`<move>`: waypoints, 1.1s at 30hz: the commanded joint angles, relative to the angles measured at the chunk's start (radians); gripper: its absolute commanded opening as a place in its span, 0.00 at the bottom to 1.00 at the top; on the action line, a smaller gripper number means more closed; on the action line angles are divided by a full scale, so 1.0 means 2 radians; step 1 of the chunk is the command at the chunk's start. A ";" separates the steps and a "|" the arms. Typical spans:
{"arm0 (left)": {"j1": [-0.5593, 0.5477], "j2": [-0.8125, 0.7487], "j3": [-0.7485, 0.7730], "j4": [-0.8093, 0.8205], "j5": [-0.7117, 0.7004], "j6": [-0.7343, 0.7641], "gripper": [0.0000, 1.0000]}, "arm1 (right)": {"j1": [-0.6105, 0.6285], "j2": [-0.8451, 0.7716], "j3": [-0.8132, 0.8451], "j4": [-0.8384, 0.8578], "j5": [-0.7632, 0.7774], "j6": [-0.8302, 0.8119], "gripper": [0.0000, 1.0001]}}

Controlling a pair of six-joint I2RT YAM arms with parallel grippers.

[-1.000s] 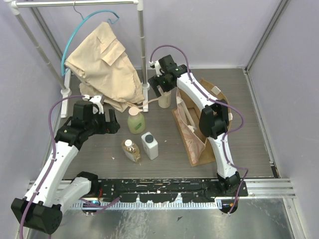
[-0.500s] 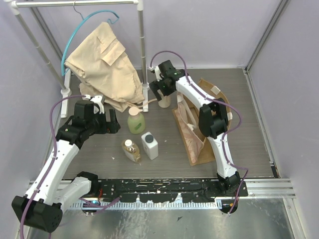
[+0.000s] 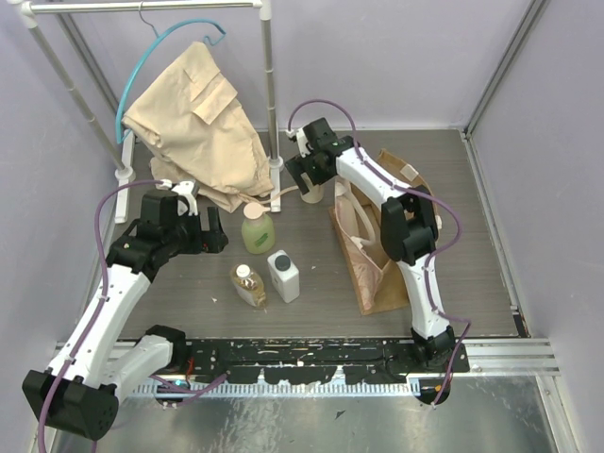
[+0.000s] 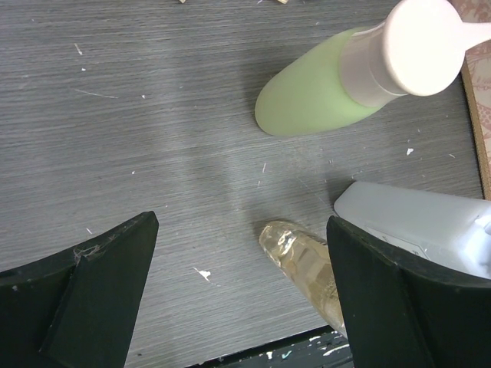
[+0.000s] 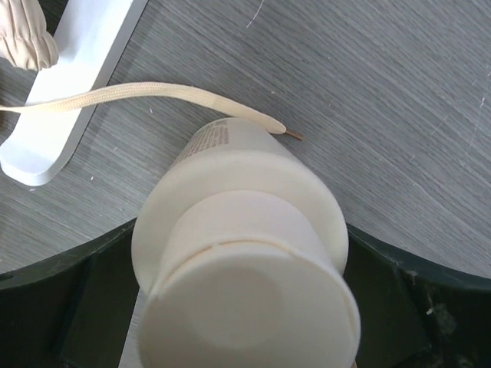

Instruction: Place the personal care products into the canvas bag

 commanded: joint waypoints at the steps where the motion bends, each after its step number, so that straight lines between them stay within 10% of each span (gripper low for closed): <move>1: 0.000 -0.008 0.002 0.004 0.010 -0.002 0.98 | -0.001 -0.057 -0.028 0.034 -0.002 0.010 1.00; 33: 0.001 -0.007 0.002 0.002 0.006 -0.002 0.98 | 0.003 -0.064 -0.071 0.108 -0.015 0.021 1.00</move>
